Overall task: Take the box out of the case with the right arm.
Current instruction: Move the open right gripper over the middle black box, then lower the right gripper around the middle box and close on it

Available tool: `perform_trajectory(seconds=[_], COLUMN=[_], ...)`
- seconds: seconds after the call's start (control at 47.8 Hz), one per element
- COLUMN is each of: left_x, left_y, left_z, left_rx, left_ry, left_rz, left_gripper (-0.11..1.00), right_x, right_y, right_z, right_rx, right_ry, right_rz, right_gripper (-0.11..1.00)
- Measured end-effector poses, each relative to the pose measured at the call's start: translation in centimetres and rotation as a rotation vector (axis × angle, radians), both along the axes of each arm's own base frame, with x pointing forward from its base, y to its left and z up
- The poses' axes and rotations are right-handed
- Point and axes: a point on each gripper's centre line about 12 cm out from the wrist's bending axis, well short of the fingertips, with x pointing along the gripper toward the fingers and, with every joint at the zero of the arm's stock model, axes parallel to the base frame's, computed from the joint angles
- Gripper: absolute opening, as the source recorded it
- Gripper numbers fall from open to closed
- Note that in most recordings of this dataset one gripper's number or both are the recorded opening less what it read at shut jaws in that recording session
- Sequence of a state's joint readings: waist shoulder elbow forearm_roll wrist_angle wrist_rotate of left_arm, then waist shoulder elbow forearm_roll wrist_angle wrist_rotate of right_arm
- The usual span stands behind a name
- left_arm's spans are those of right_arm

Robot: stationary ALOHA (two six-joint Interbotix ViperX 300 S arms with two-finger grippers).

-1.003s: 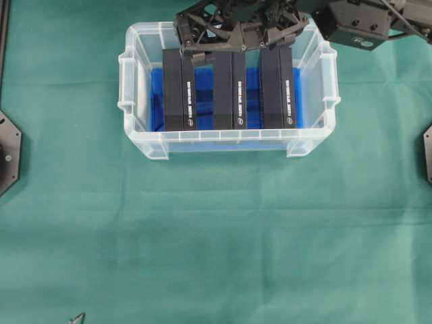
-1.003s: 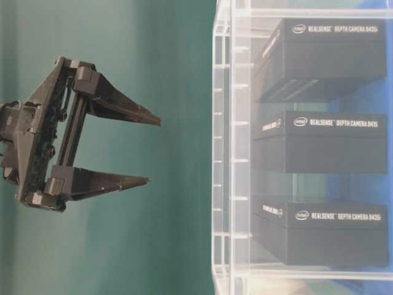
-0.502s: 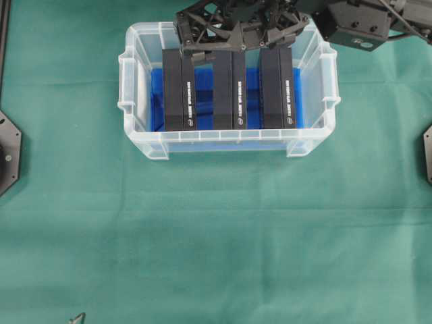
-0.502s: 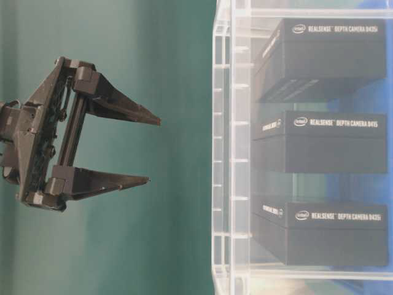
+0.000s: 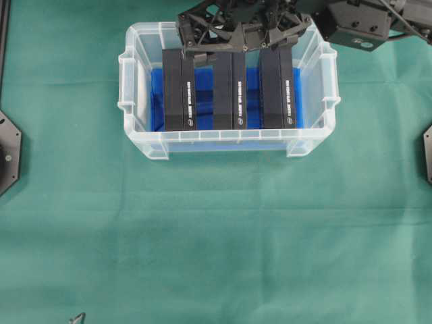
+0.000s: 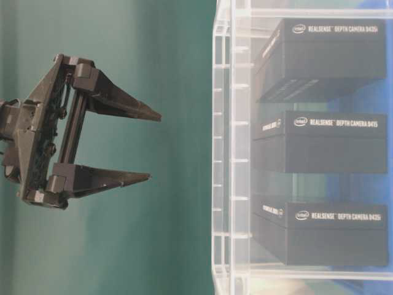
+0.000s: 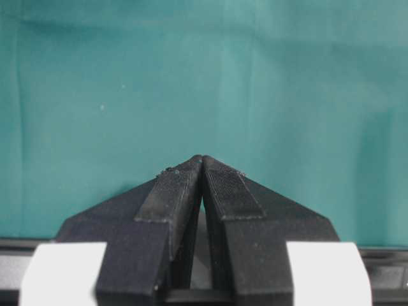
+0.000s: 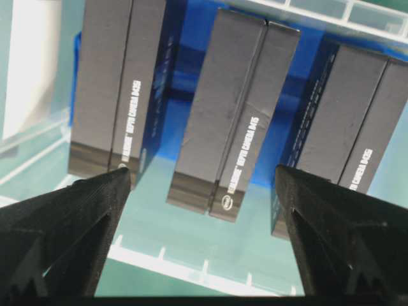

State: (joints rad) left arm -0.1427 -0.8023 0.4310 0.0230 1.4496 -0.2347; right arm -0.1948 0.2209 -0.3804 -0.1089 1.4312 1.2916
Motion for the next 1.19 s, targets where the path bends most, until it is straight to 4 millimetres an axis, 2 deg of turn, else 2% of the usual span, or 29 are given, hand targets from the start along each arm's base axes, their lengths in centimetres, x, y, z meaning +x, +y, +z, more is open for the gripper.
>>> perform_trajectory(seconds=[0.439, 0.627, 0.815, 1.191], left_x=[0.0, -0.1, -0.1, 0.0], left_y=[0.0, 0.0, 0.0, 0.0], left_z=[0.0, 0.0, 0.0, -0.1], left_rx=[0.0, -0.001, -0.001, 0.001], left_ry=[0.003, 0.006, 0.005, 0.008], left_rz=[0.0, 0.0, 0.0, 0.0], left_gripper=[0.0, 0.0, 0.0, 0.0], right_x=[0.0, 0.5, 0.9, 1.0], right_y=[-0.1, -0.1, -0.2, -0.4], right_z=[-0.1, -1.1, -3.0, -9.0], right_rx=[0.0, 0.008, 0.016, 0.031], right_ry=[0.002, 0.022, 0.062, 0.062], right_rz=[-0.002, -0.003, -0.002, -0.031], right_gripper=[0.94, 0.94, 0.94, 0.94])
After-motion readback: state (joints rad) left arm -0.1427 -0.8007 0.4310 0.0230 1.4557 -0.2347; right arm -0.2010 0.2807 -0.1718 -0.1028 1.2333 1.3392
